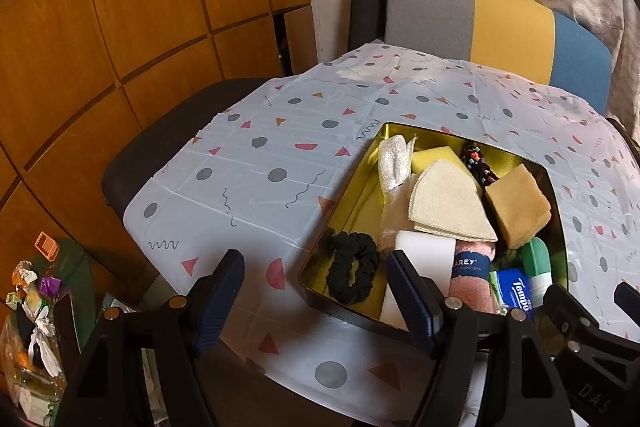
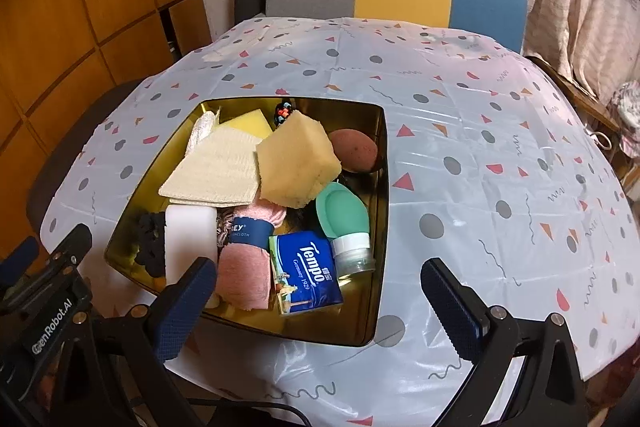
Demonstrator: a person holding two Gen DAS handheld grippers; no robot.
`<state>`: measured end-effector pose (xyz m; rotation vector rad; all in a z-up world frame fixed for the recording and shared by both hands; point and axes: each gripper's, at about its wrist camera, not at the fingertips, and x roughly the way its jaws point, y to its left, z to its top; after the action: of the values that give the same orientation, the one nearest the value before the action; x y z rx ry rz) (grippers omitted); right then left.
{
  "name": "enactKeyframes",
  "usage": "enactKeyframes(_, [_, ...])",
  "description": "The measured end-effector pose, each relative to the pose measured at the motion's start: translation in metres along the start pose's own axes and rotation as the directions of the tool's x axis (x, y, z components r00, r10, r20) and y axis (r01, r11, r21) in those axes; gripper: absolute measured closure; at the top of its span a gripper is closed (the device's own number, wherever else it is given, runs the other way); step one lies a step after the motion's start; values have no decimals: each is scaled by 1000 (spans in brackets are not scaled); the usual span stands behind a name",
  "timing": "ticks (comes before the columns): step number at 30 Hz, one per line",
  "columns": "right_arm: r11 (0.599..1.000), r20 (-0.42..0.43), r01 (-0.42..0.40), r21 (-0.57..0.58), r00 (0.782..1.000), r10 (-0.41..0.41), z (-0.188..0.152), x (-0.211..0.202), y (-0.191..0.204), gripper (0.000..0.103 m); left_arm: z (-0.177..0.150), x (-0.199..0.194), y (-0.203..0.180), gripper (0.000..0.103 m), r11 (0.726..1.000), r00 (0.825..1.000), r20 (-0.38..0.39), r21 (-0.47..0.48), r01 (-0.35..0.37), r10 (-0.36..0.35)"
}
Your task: Organize rigid objects
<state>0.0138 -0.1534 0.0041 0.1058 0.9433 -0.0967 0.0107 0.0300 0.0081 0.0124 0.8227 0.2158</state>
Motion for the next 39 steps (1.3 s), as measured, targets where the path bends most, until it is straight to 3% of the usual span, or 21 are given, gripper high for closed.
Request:
enactKeyframes(12, [999,24,46,21,999,-47,0,-6,2,0,0,1,1,29,998,997,-41,-4,58,-58])
enactKeyframes(39, [998,21,53,39,998,-54,0,-1,-2,0,-1,-8,-4,29,997,997,-27,22,74,-73])
